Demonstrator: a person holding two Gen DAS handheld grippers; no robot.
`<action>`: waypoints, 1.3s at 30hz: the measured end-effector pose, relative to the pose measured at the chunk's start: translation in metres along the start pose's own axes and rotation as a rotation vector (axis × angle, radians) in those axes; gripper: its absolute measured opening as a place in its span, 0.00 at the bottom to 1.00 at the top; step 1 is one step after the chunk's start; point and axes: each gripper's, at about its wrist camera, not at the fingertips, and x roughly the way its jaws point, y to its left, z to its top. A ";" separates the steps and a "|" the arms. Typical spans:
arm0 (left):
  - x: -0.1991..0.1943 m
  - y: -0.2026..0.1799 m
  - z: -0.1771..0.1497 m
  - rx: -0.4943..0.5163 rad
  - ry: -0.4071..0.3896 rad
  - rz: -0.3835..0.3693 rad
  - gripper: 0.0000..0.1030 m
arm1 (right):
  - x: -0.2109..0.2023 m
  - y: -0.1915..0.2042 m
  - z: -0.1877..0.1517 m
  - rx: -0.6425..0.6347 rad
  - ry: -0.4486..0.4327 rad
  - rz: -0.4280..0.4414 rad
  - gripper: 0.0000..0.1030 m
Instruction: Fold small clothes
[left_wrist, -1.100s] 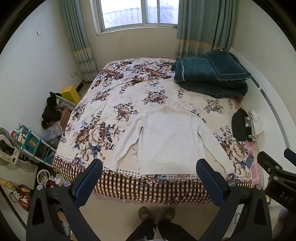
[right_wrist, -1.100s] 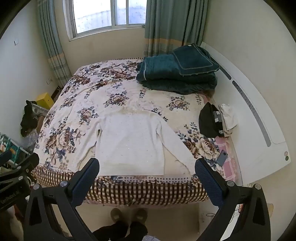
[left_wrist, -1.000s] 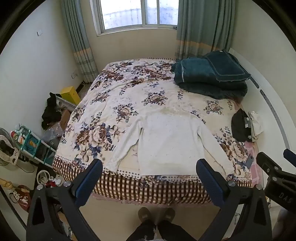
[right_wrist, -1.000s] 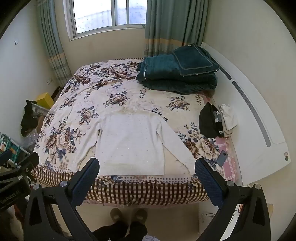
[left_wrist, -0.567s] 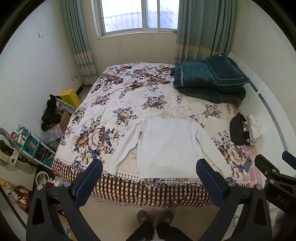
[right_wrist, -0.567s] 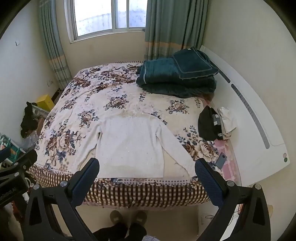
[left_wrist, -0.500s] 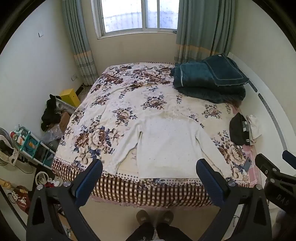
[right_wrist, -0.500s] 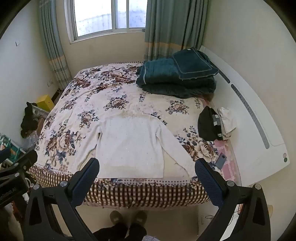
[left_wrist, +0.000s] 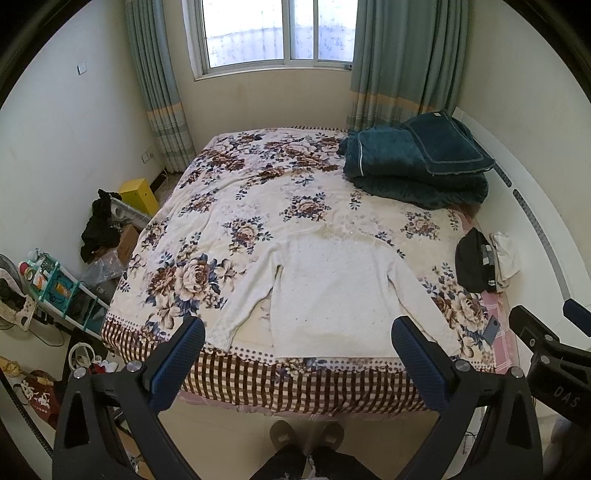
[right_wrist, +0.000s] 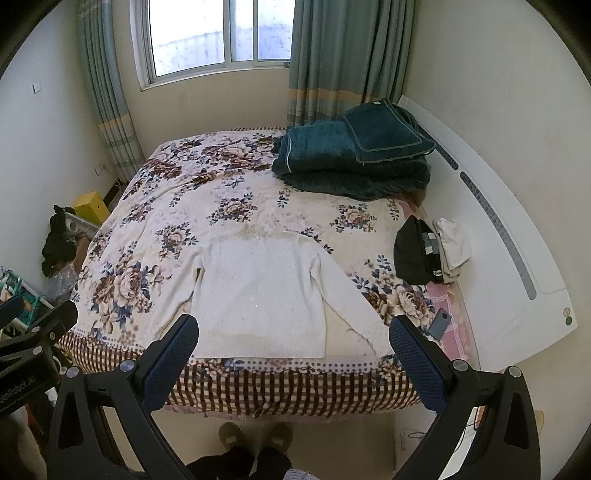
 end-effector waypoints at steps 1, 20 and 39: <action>0.000 -0.001 0.002 0.001 0.000 0.000 1.00 | -0.001 0.000 0.001 0.000 0.000 0.001 1.00; -0.003 -0.006 0.004 0.001 -0.010 -0.008 1.00 | -0.004 0.002 0.002 0.000 -0.007 0.003 1.00; -0.005 -0.003 0.002 0.001 -0.016 -0.017 1.00 | -0.012 0.006 0.007 -0.002 -0.009 0.004 1.00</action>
